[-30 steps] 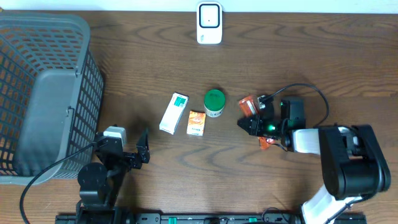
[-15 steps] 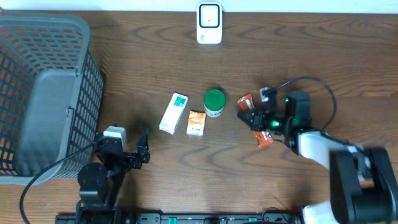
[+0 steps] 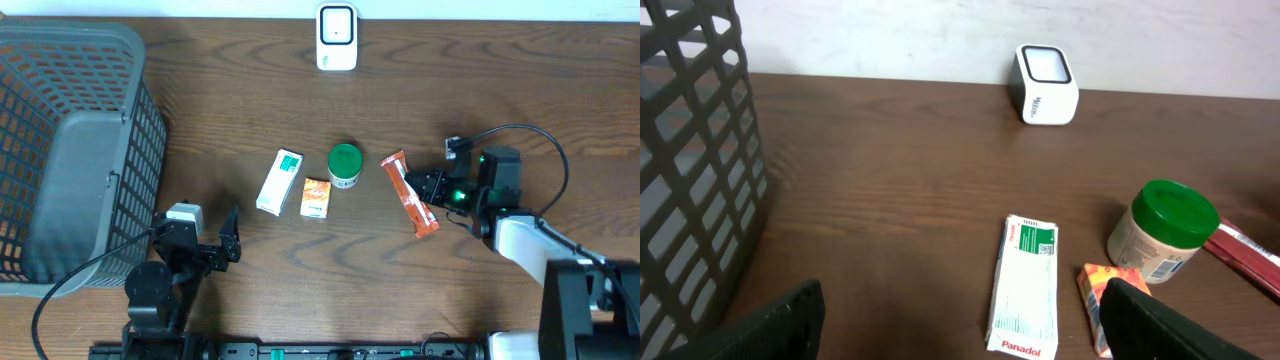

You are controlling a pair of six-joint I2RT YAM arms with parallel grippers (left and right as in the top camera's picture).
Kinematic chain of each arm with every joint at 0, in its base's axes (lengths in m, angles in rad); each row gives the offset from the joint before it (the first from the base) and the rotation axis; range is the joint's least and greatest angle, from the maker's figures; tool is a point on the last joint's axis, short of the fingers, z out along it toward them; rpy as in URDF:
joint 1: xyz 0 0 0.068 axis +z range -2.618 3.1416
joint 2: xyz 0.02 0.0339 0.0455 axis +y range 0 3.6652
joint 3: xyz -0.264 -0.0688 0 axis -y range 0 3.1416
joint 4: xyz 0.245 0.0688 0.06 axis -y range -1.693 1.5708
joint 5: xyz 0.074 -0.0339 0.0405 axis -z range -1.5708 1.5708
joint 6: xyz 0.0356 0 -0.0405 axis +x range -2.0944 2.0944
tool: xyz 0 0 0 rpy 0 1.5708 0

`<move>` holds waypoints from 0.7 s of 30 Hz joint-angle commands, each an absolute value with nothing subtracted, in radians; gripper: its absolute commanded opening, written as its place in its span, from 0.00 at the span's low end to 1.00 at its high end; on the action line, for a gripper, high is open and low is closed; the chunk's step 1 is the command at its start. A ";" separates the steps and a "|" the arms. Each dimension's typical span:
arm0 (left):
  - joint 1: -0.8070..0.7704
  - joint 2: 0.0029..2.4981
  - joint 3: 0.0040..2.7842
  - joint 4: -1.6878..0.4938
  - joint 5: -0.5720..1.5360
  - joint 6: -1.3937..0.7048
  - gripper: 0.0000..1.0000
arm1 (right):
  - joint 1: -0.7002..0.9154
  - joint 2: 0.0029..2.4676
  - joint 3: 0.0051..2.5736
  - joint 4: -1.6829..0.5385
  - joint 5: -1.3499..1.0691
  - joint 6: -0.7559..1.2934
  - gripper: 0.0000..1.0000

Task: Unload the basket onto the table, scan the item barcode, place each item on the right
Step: 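Close the right gripper on the candy bar's end and lift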

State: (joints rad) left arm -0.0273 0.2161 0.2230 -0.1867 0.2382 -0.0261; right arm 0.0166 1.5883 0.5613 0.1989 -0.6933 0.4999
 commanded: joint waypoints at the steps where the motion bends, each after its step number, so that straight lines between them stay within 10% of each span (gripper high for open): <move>1: -0.025 0.213 0.220 -0.187 0.250 -0.028 0.87 | 0.013 1.661 0.564 0.199 -0.587 0.489 0.01; 21: -0.025 0.213 0.220 -0.187 0.250 -0.028 0.87 | 0.015 1.663 0.564 0.216 -0.699 0.455 0.08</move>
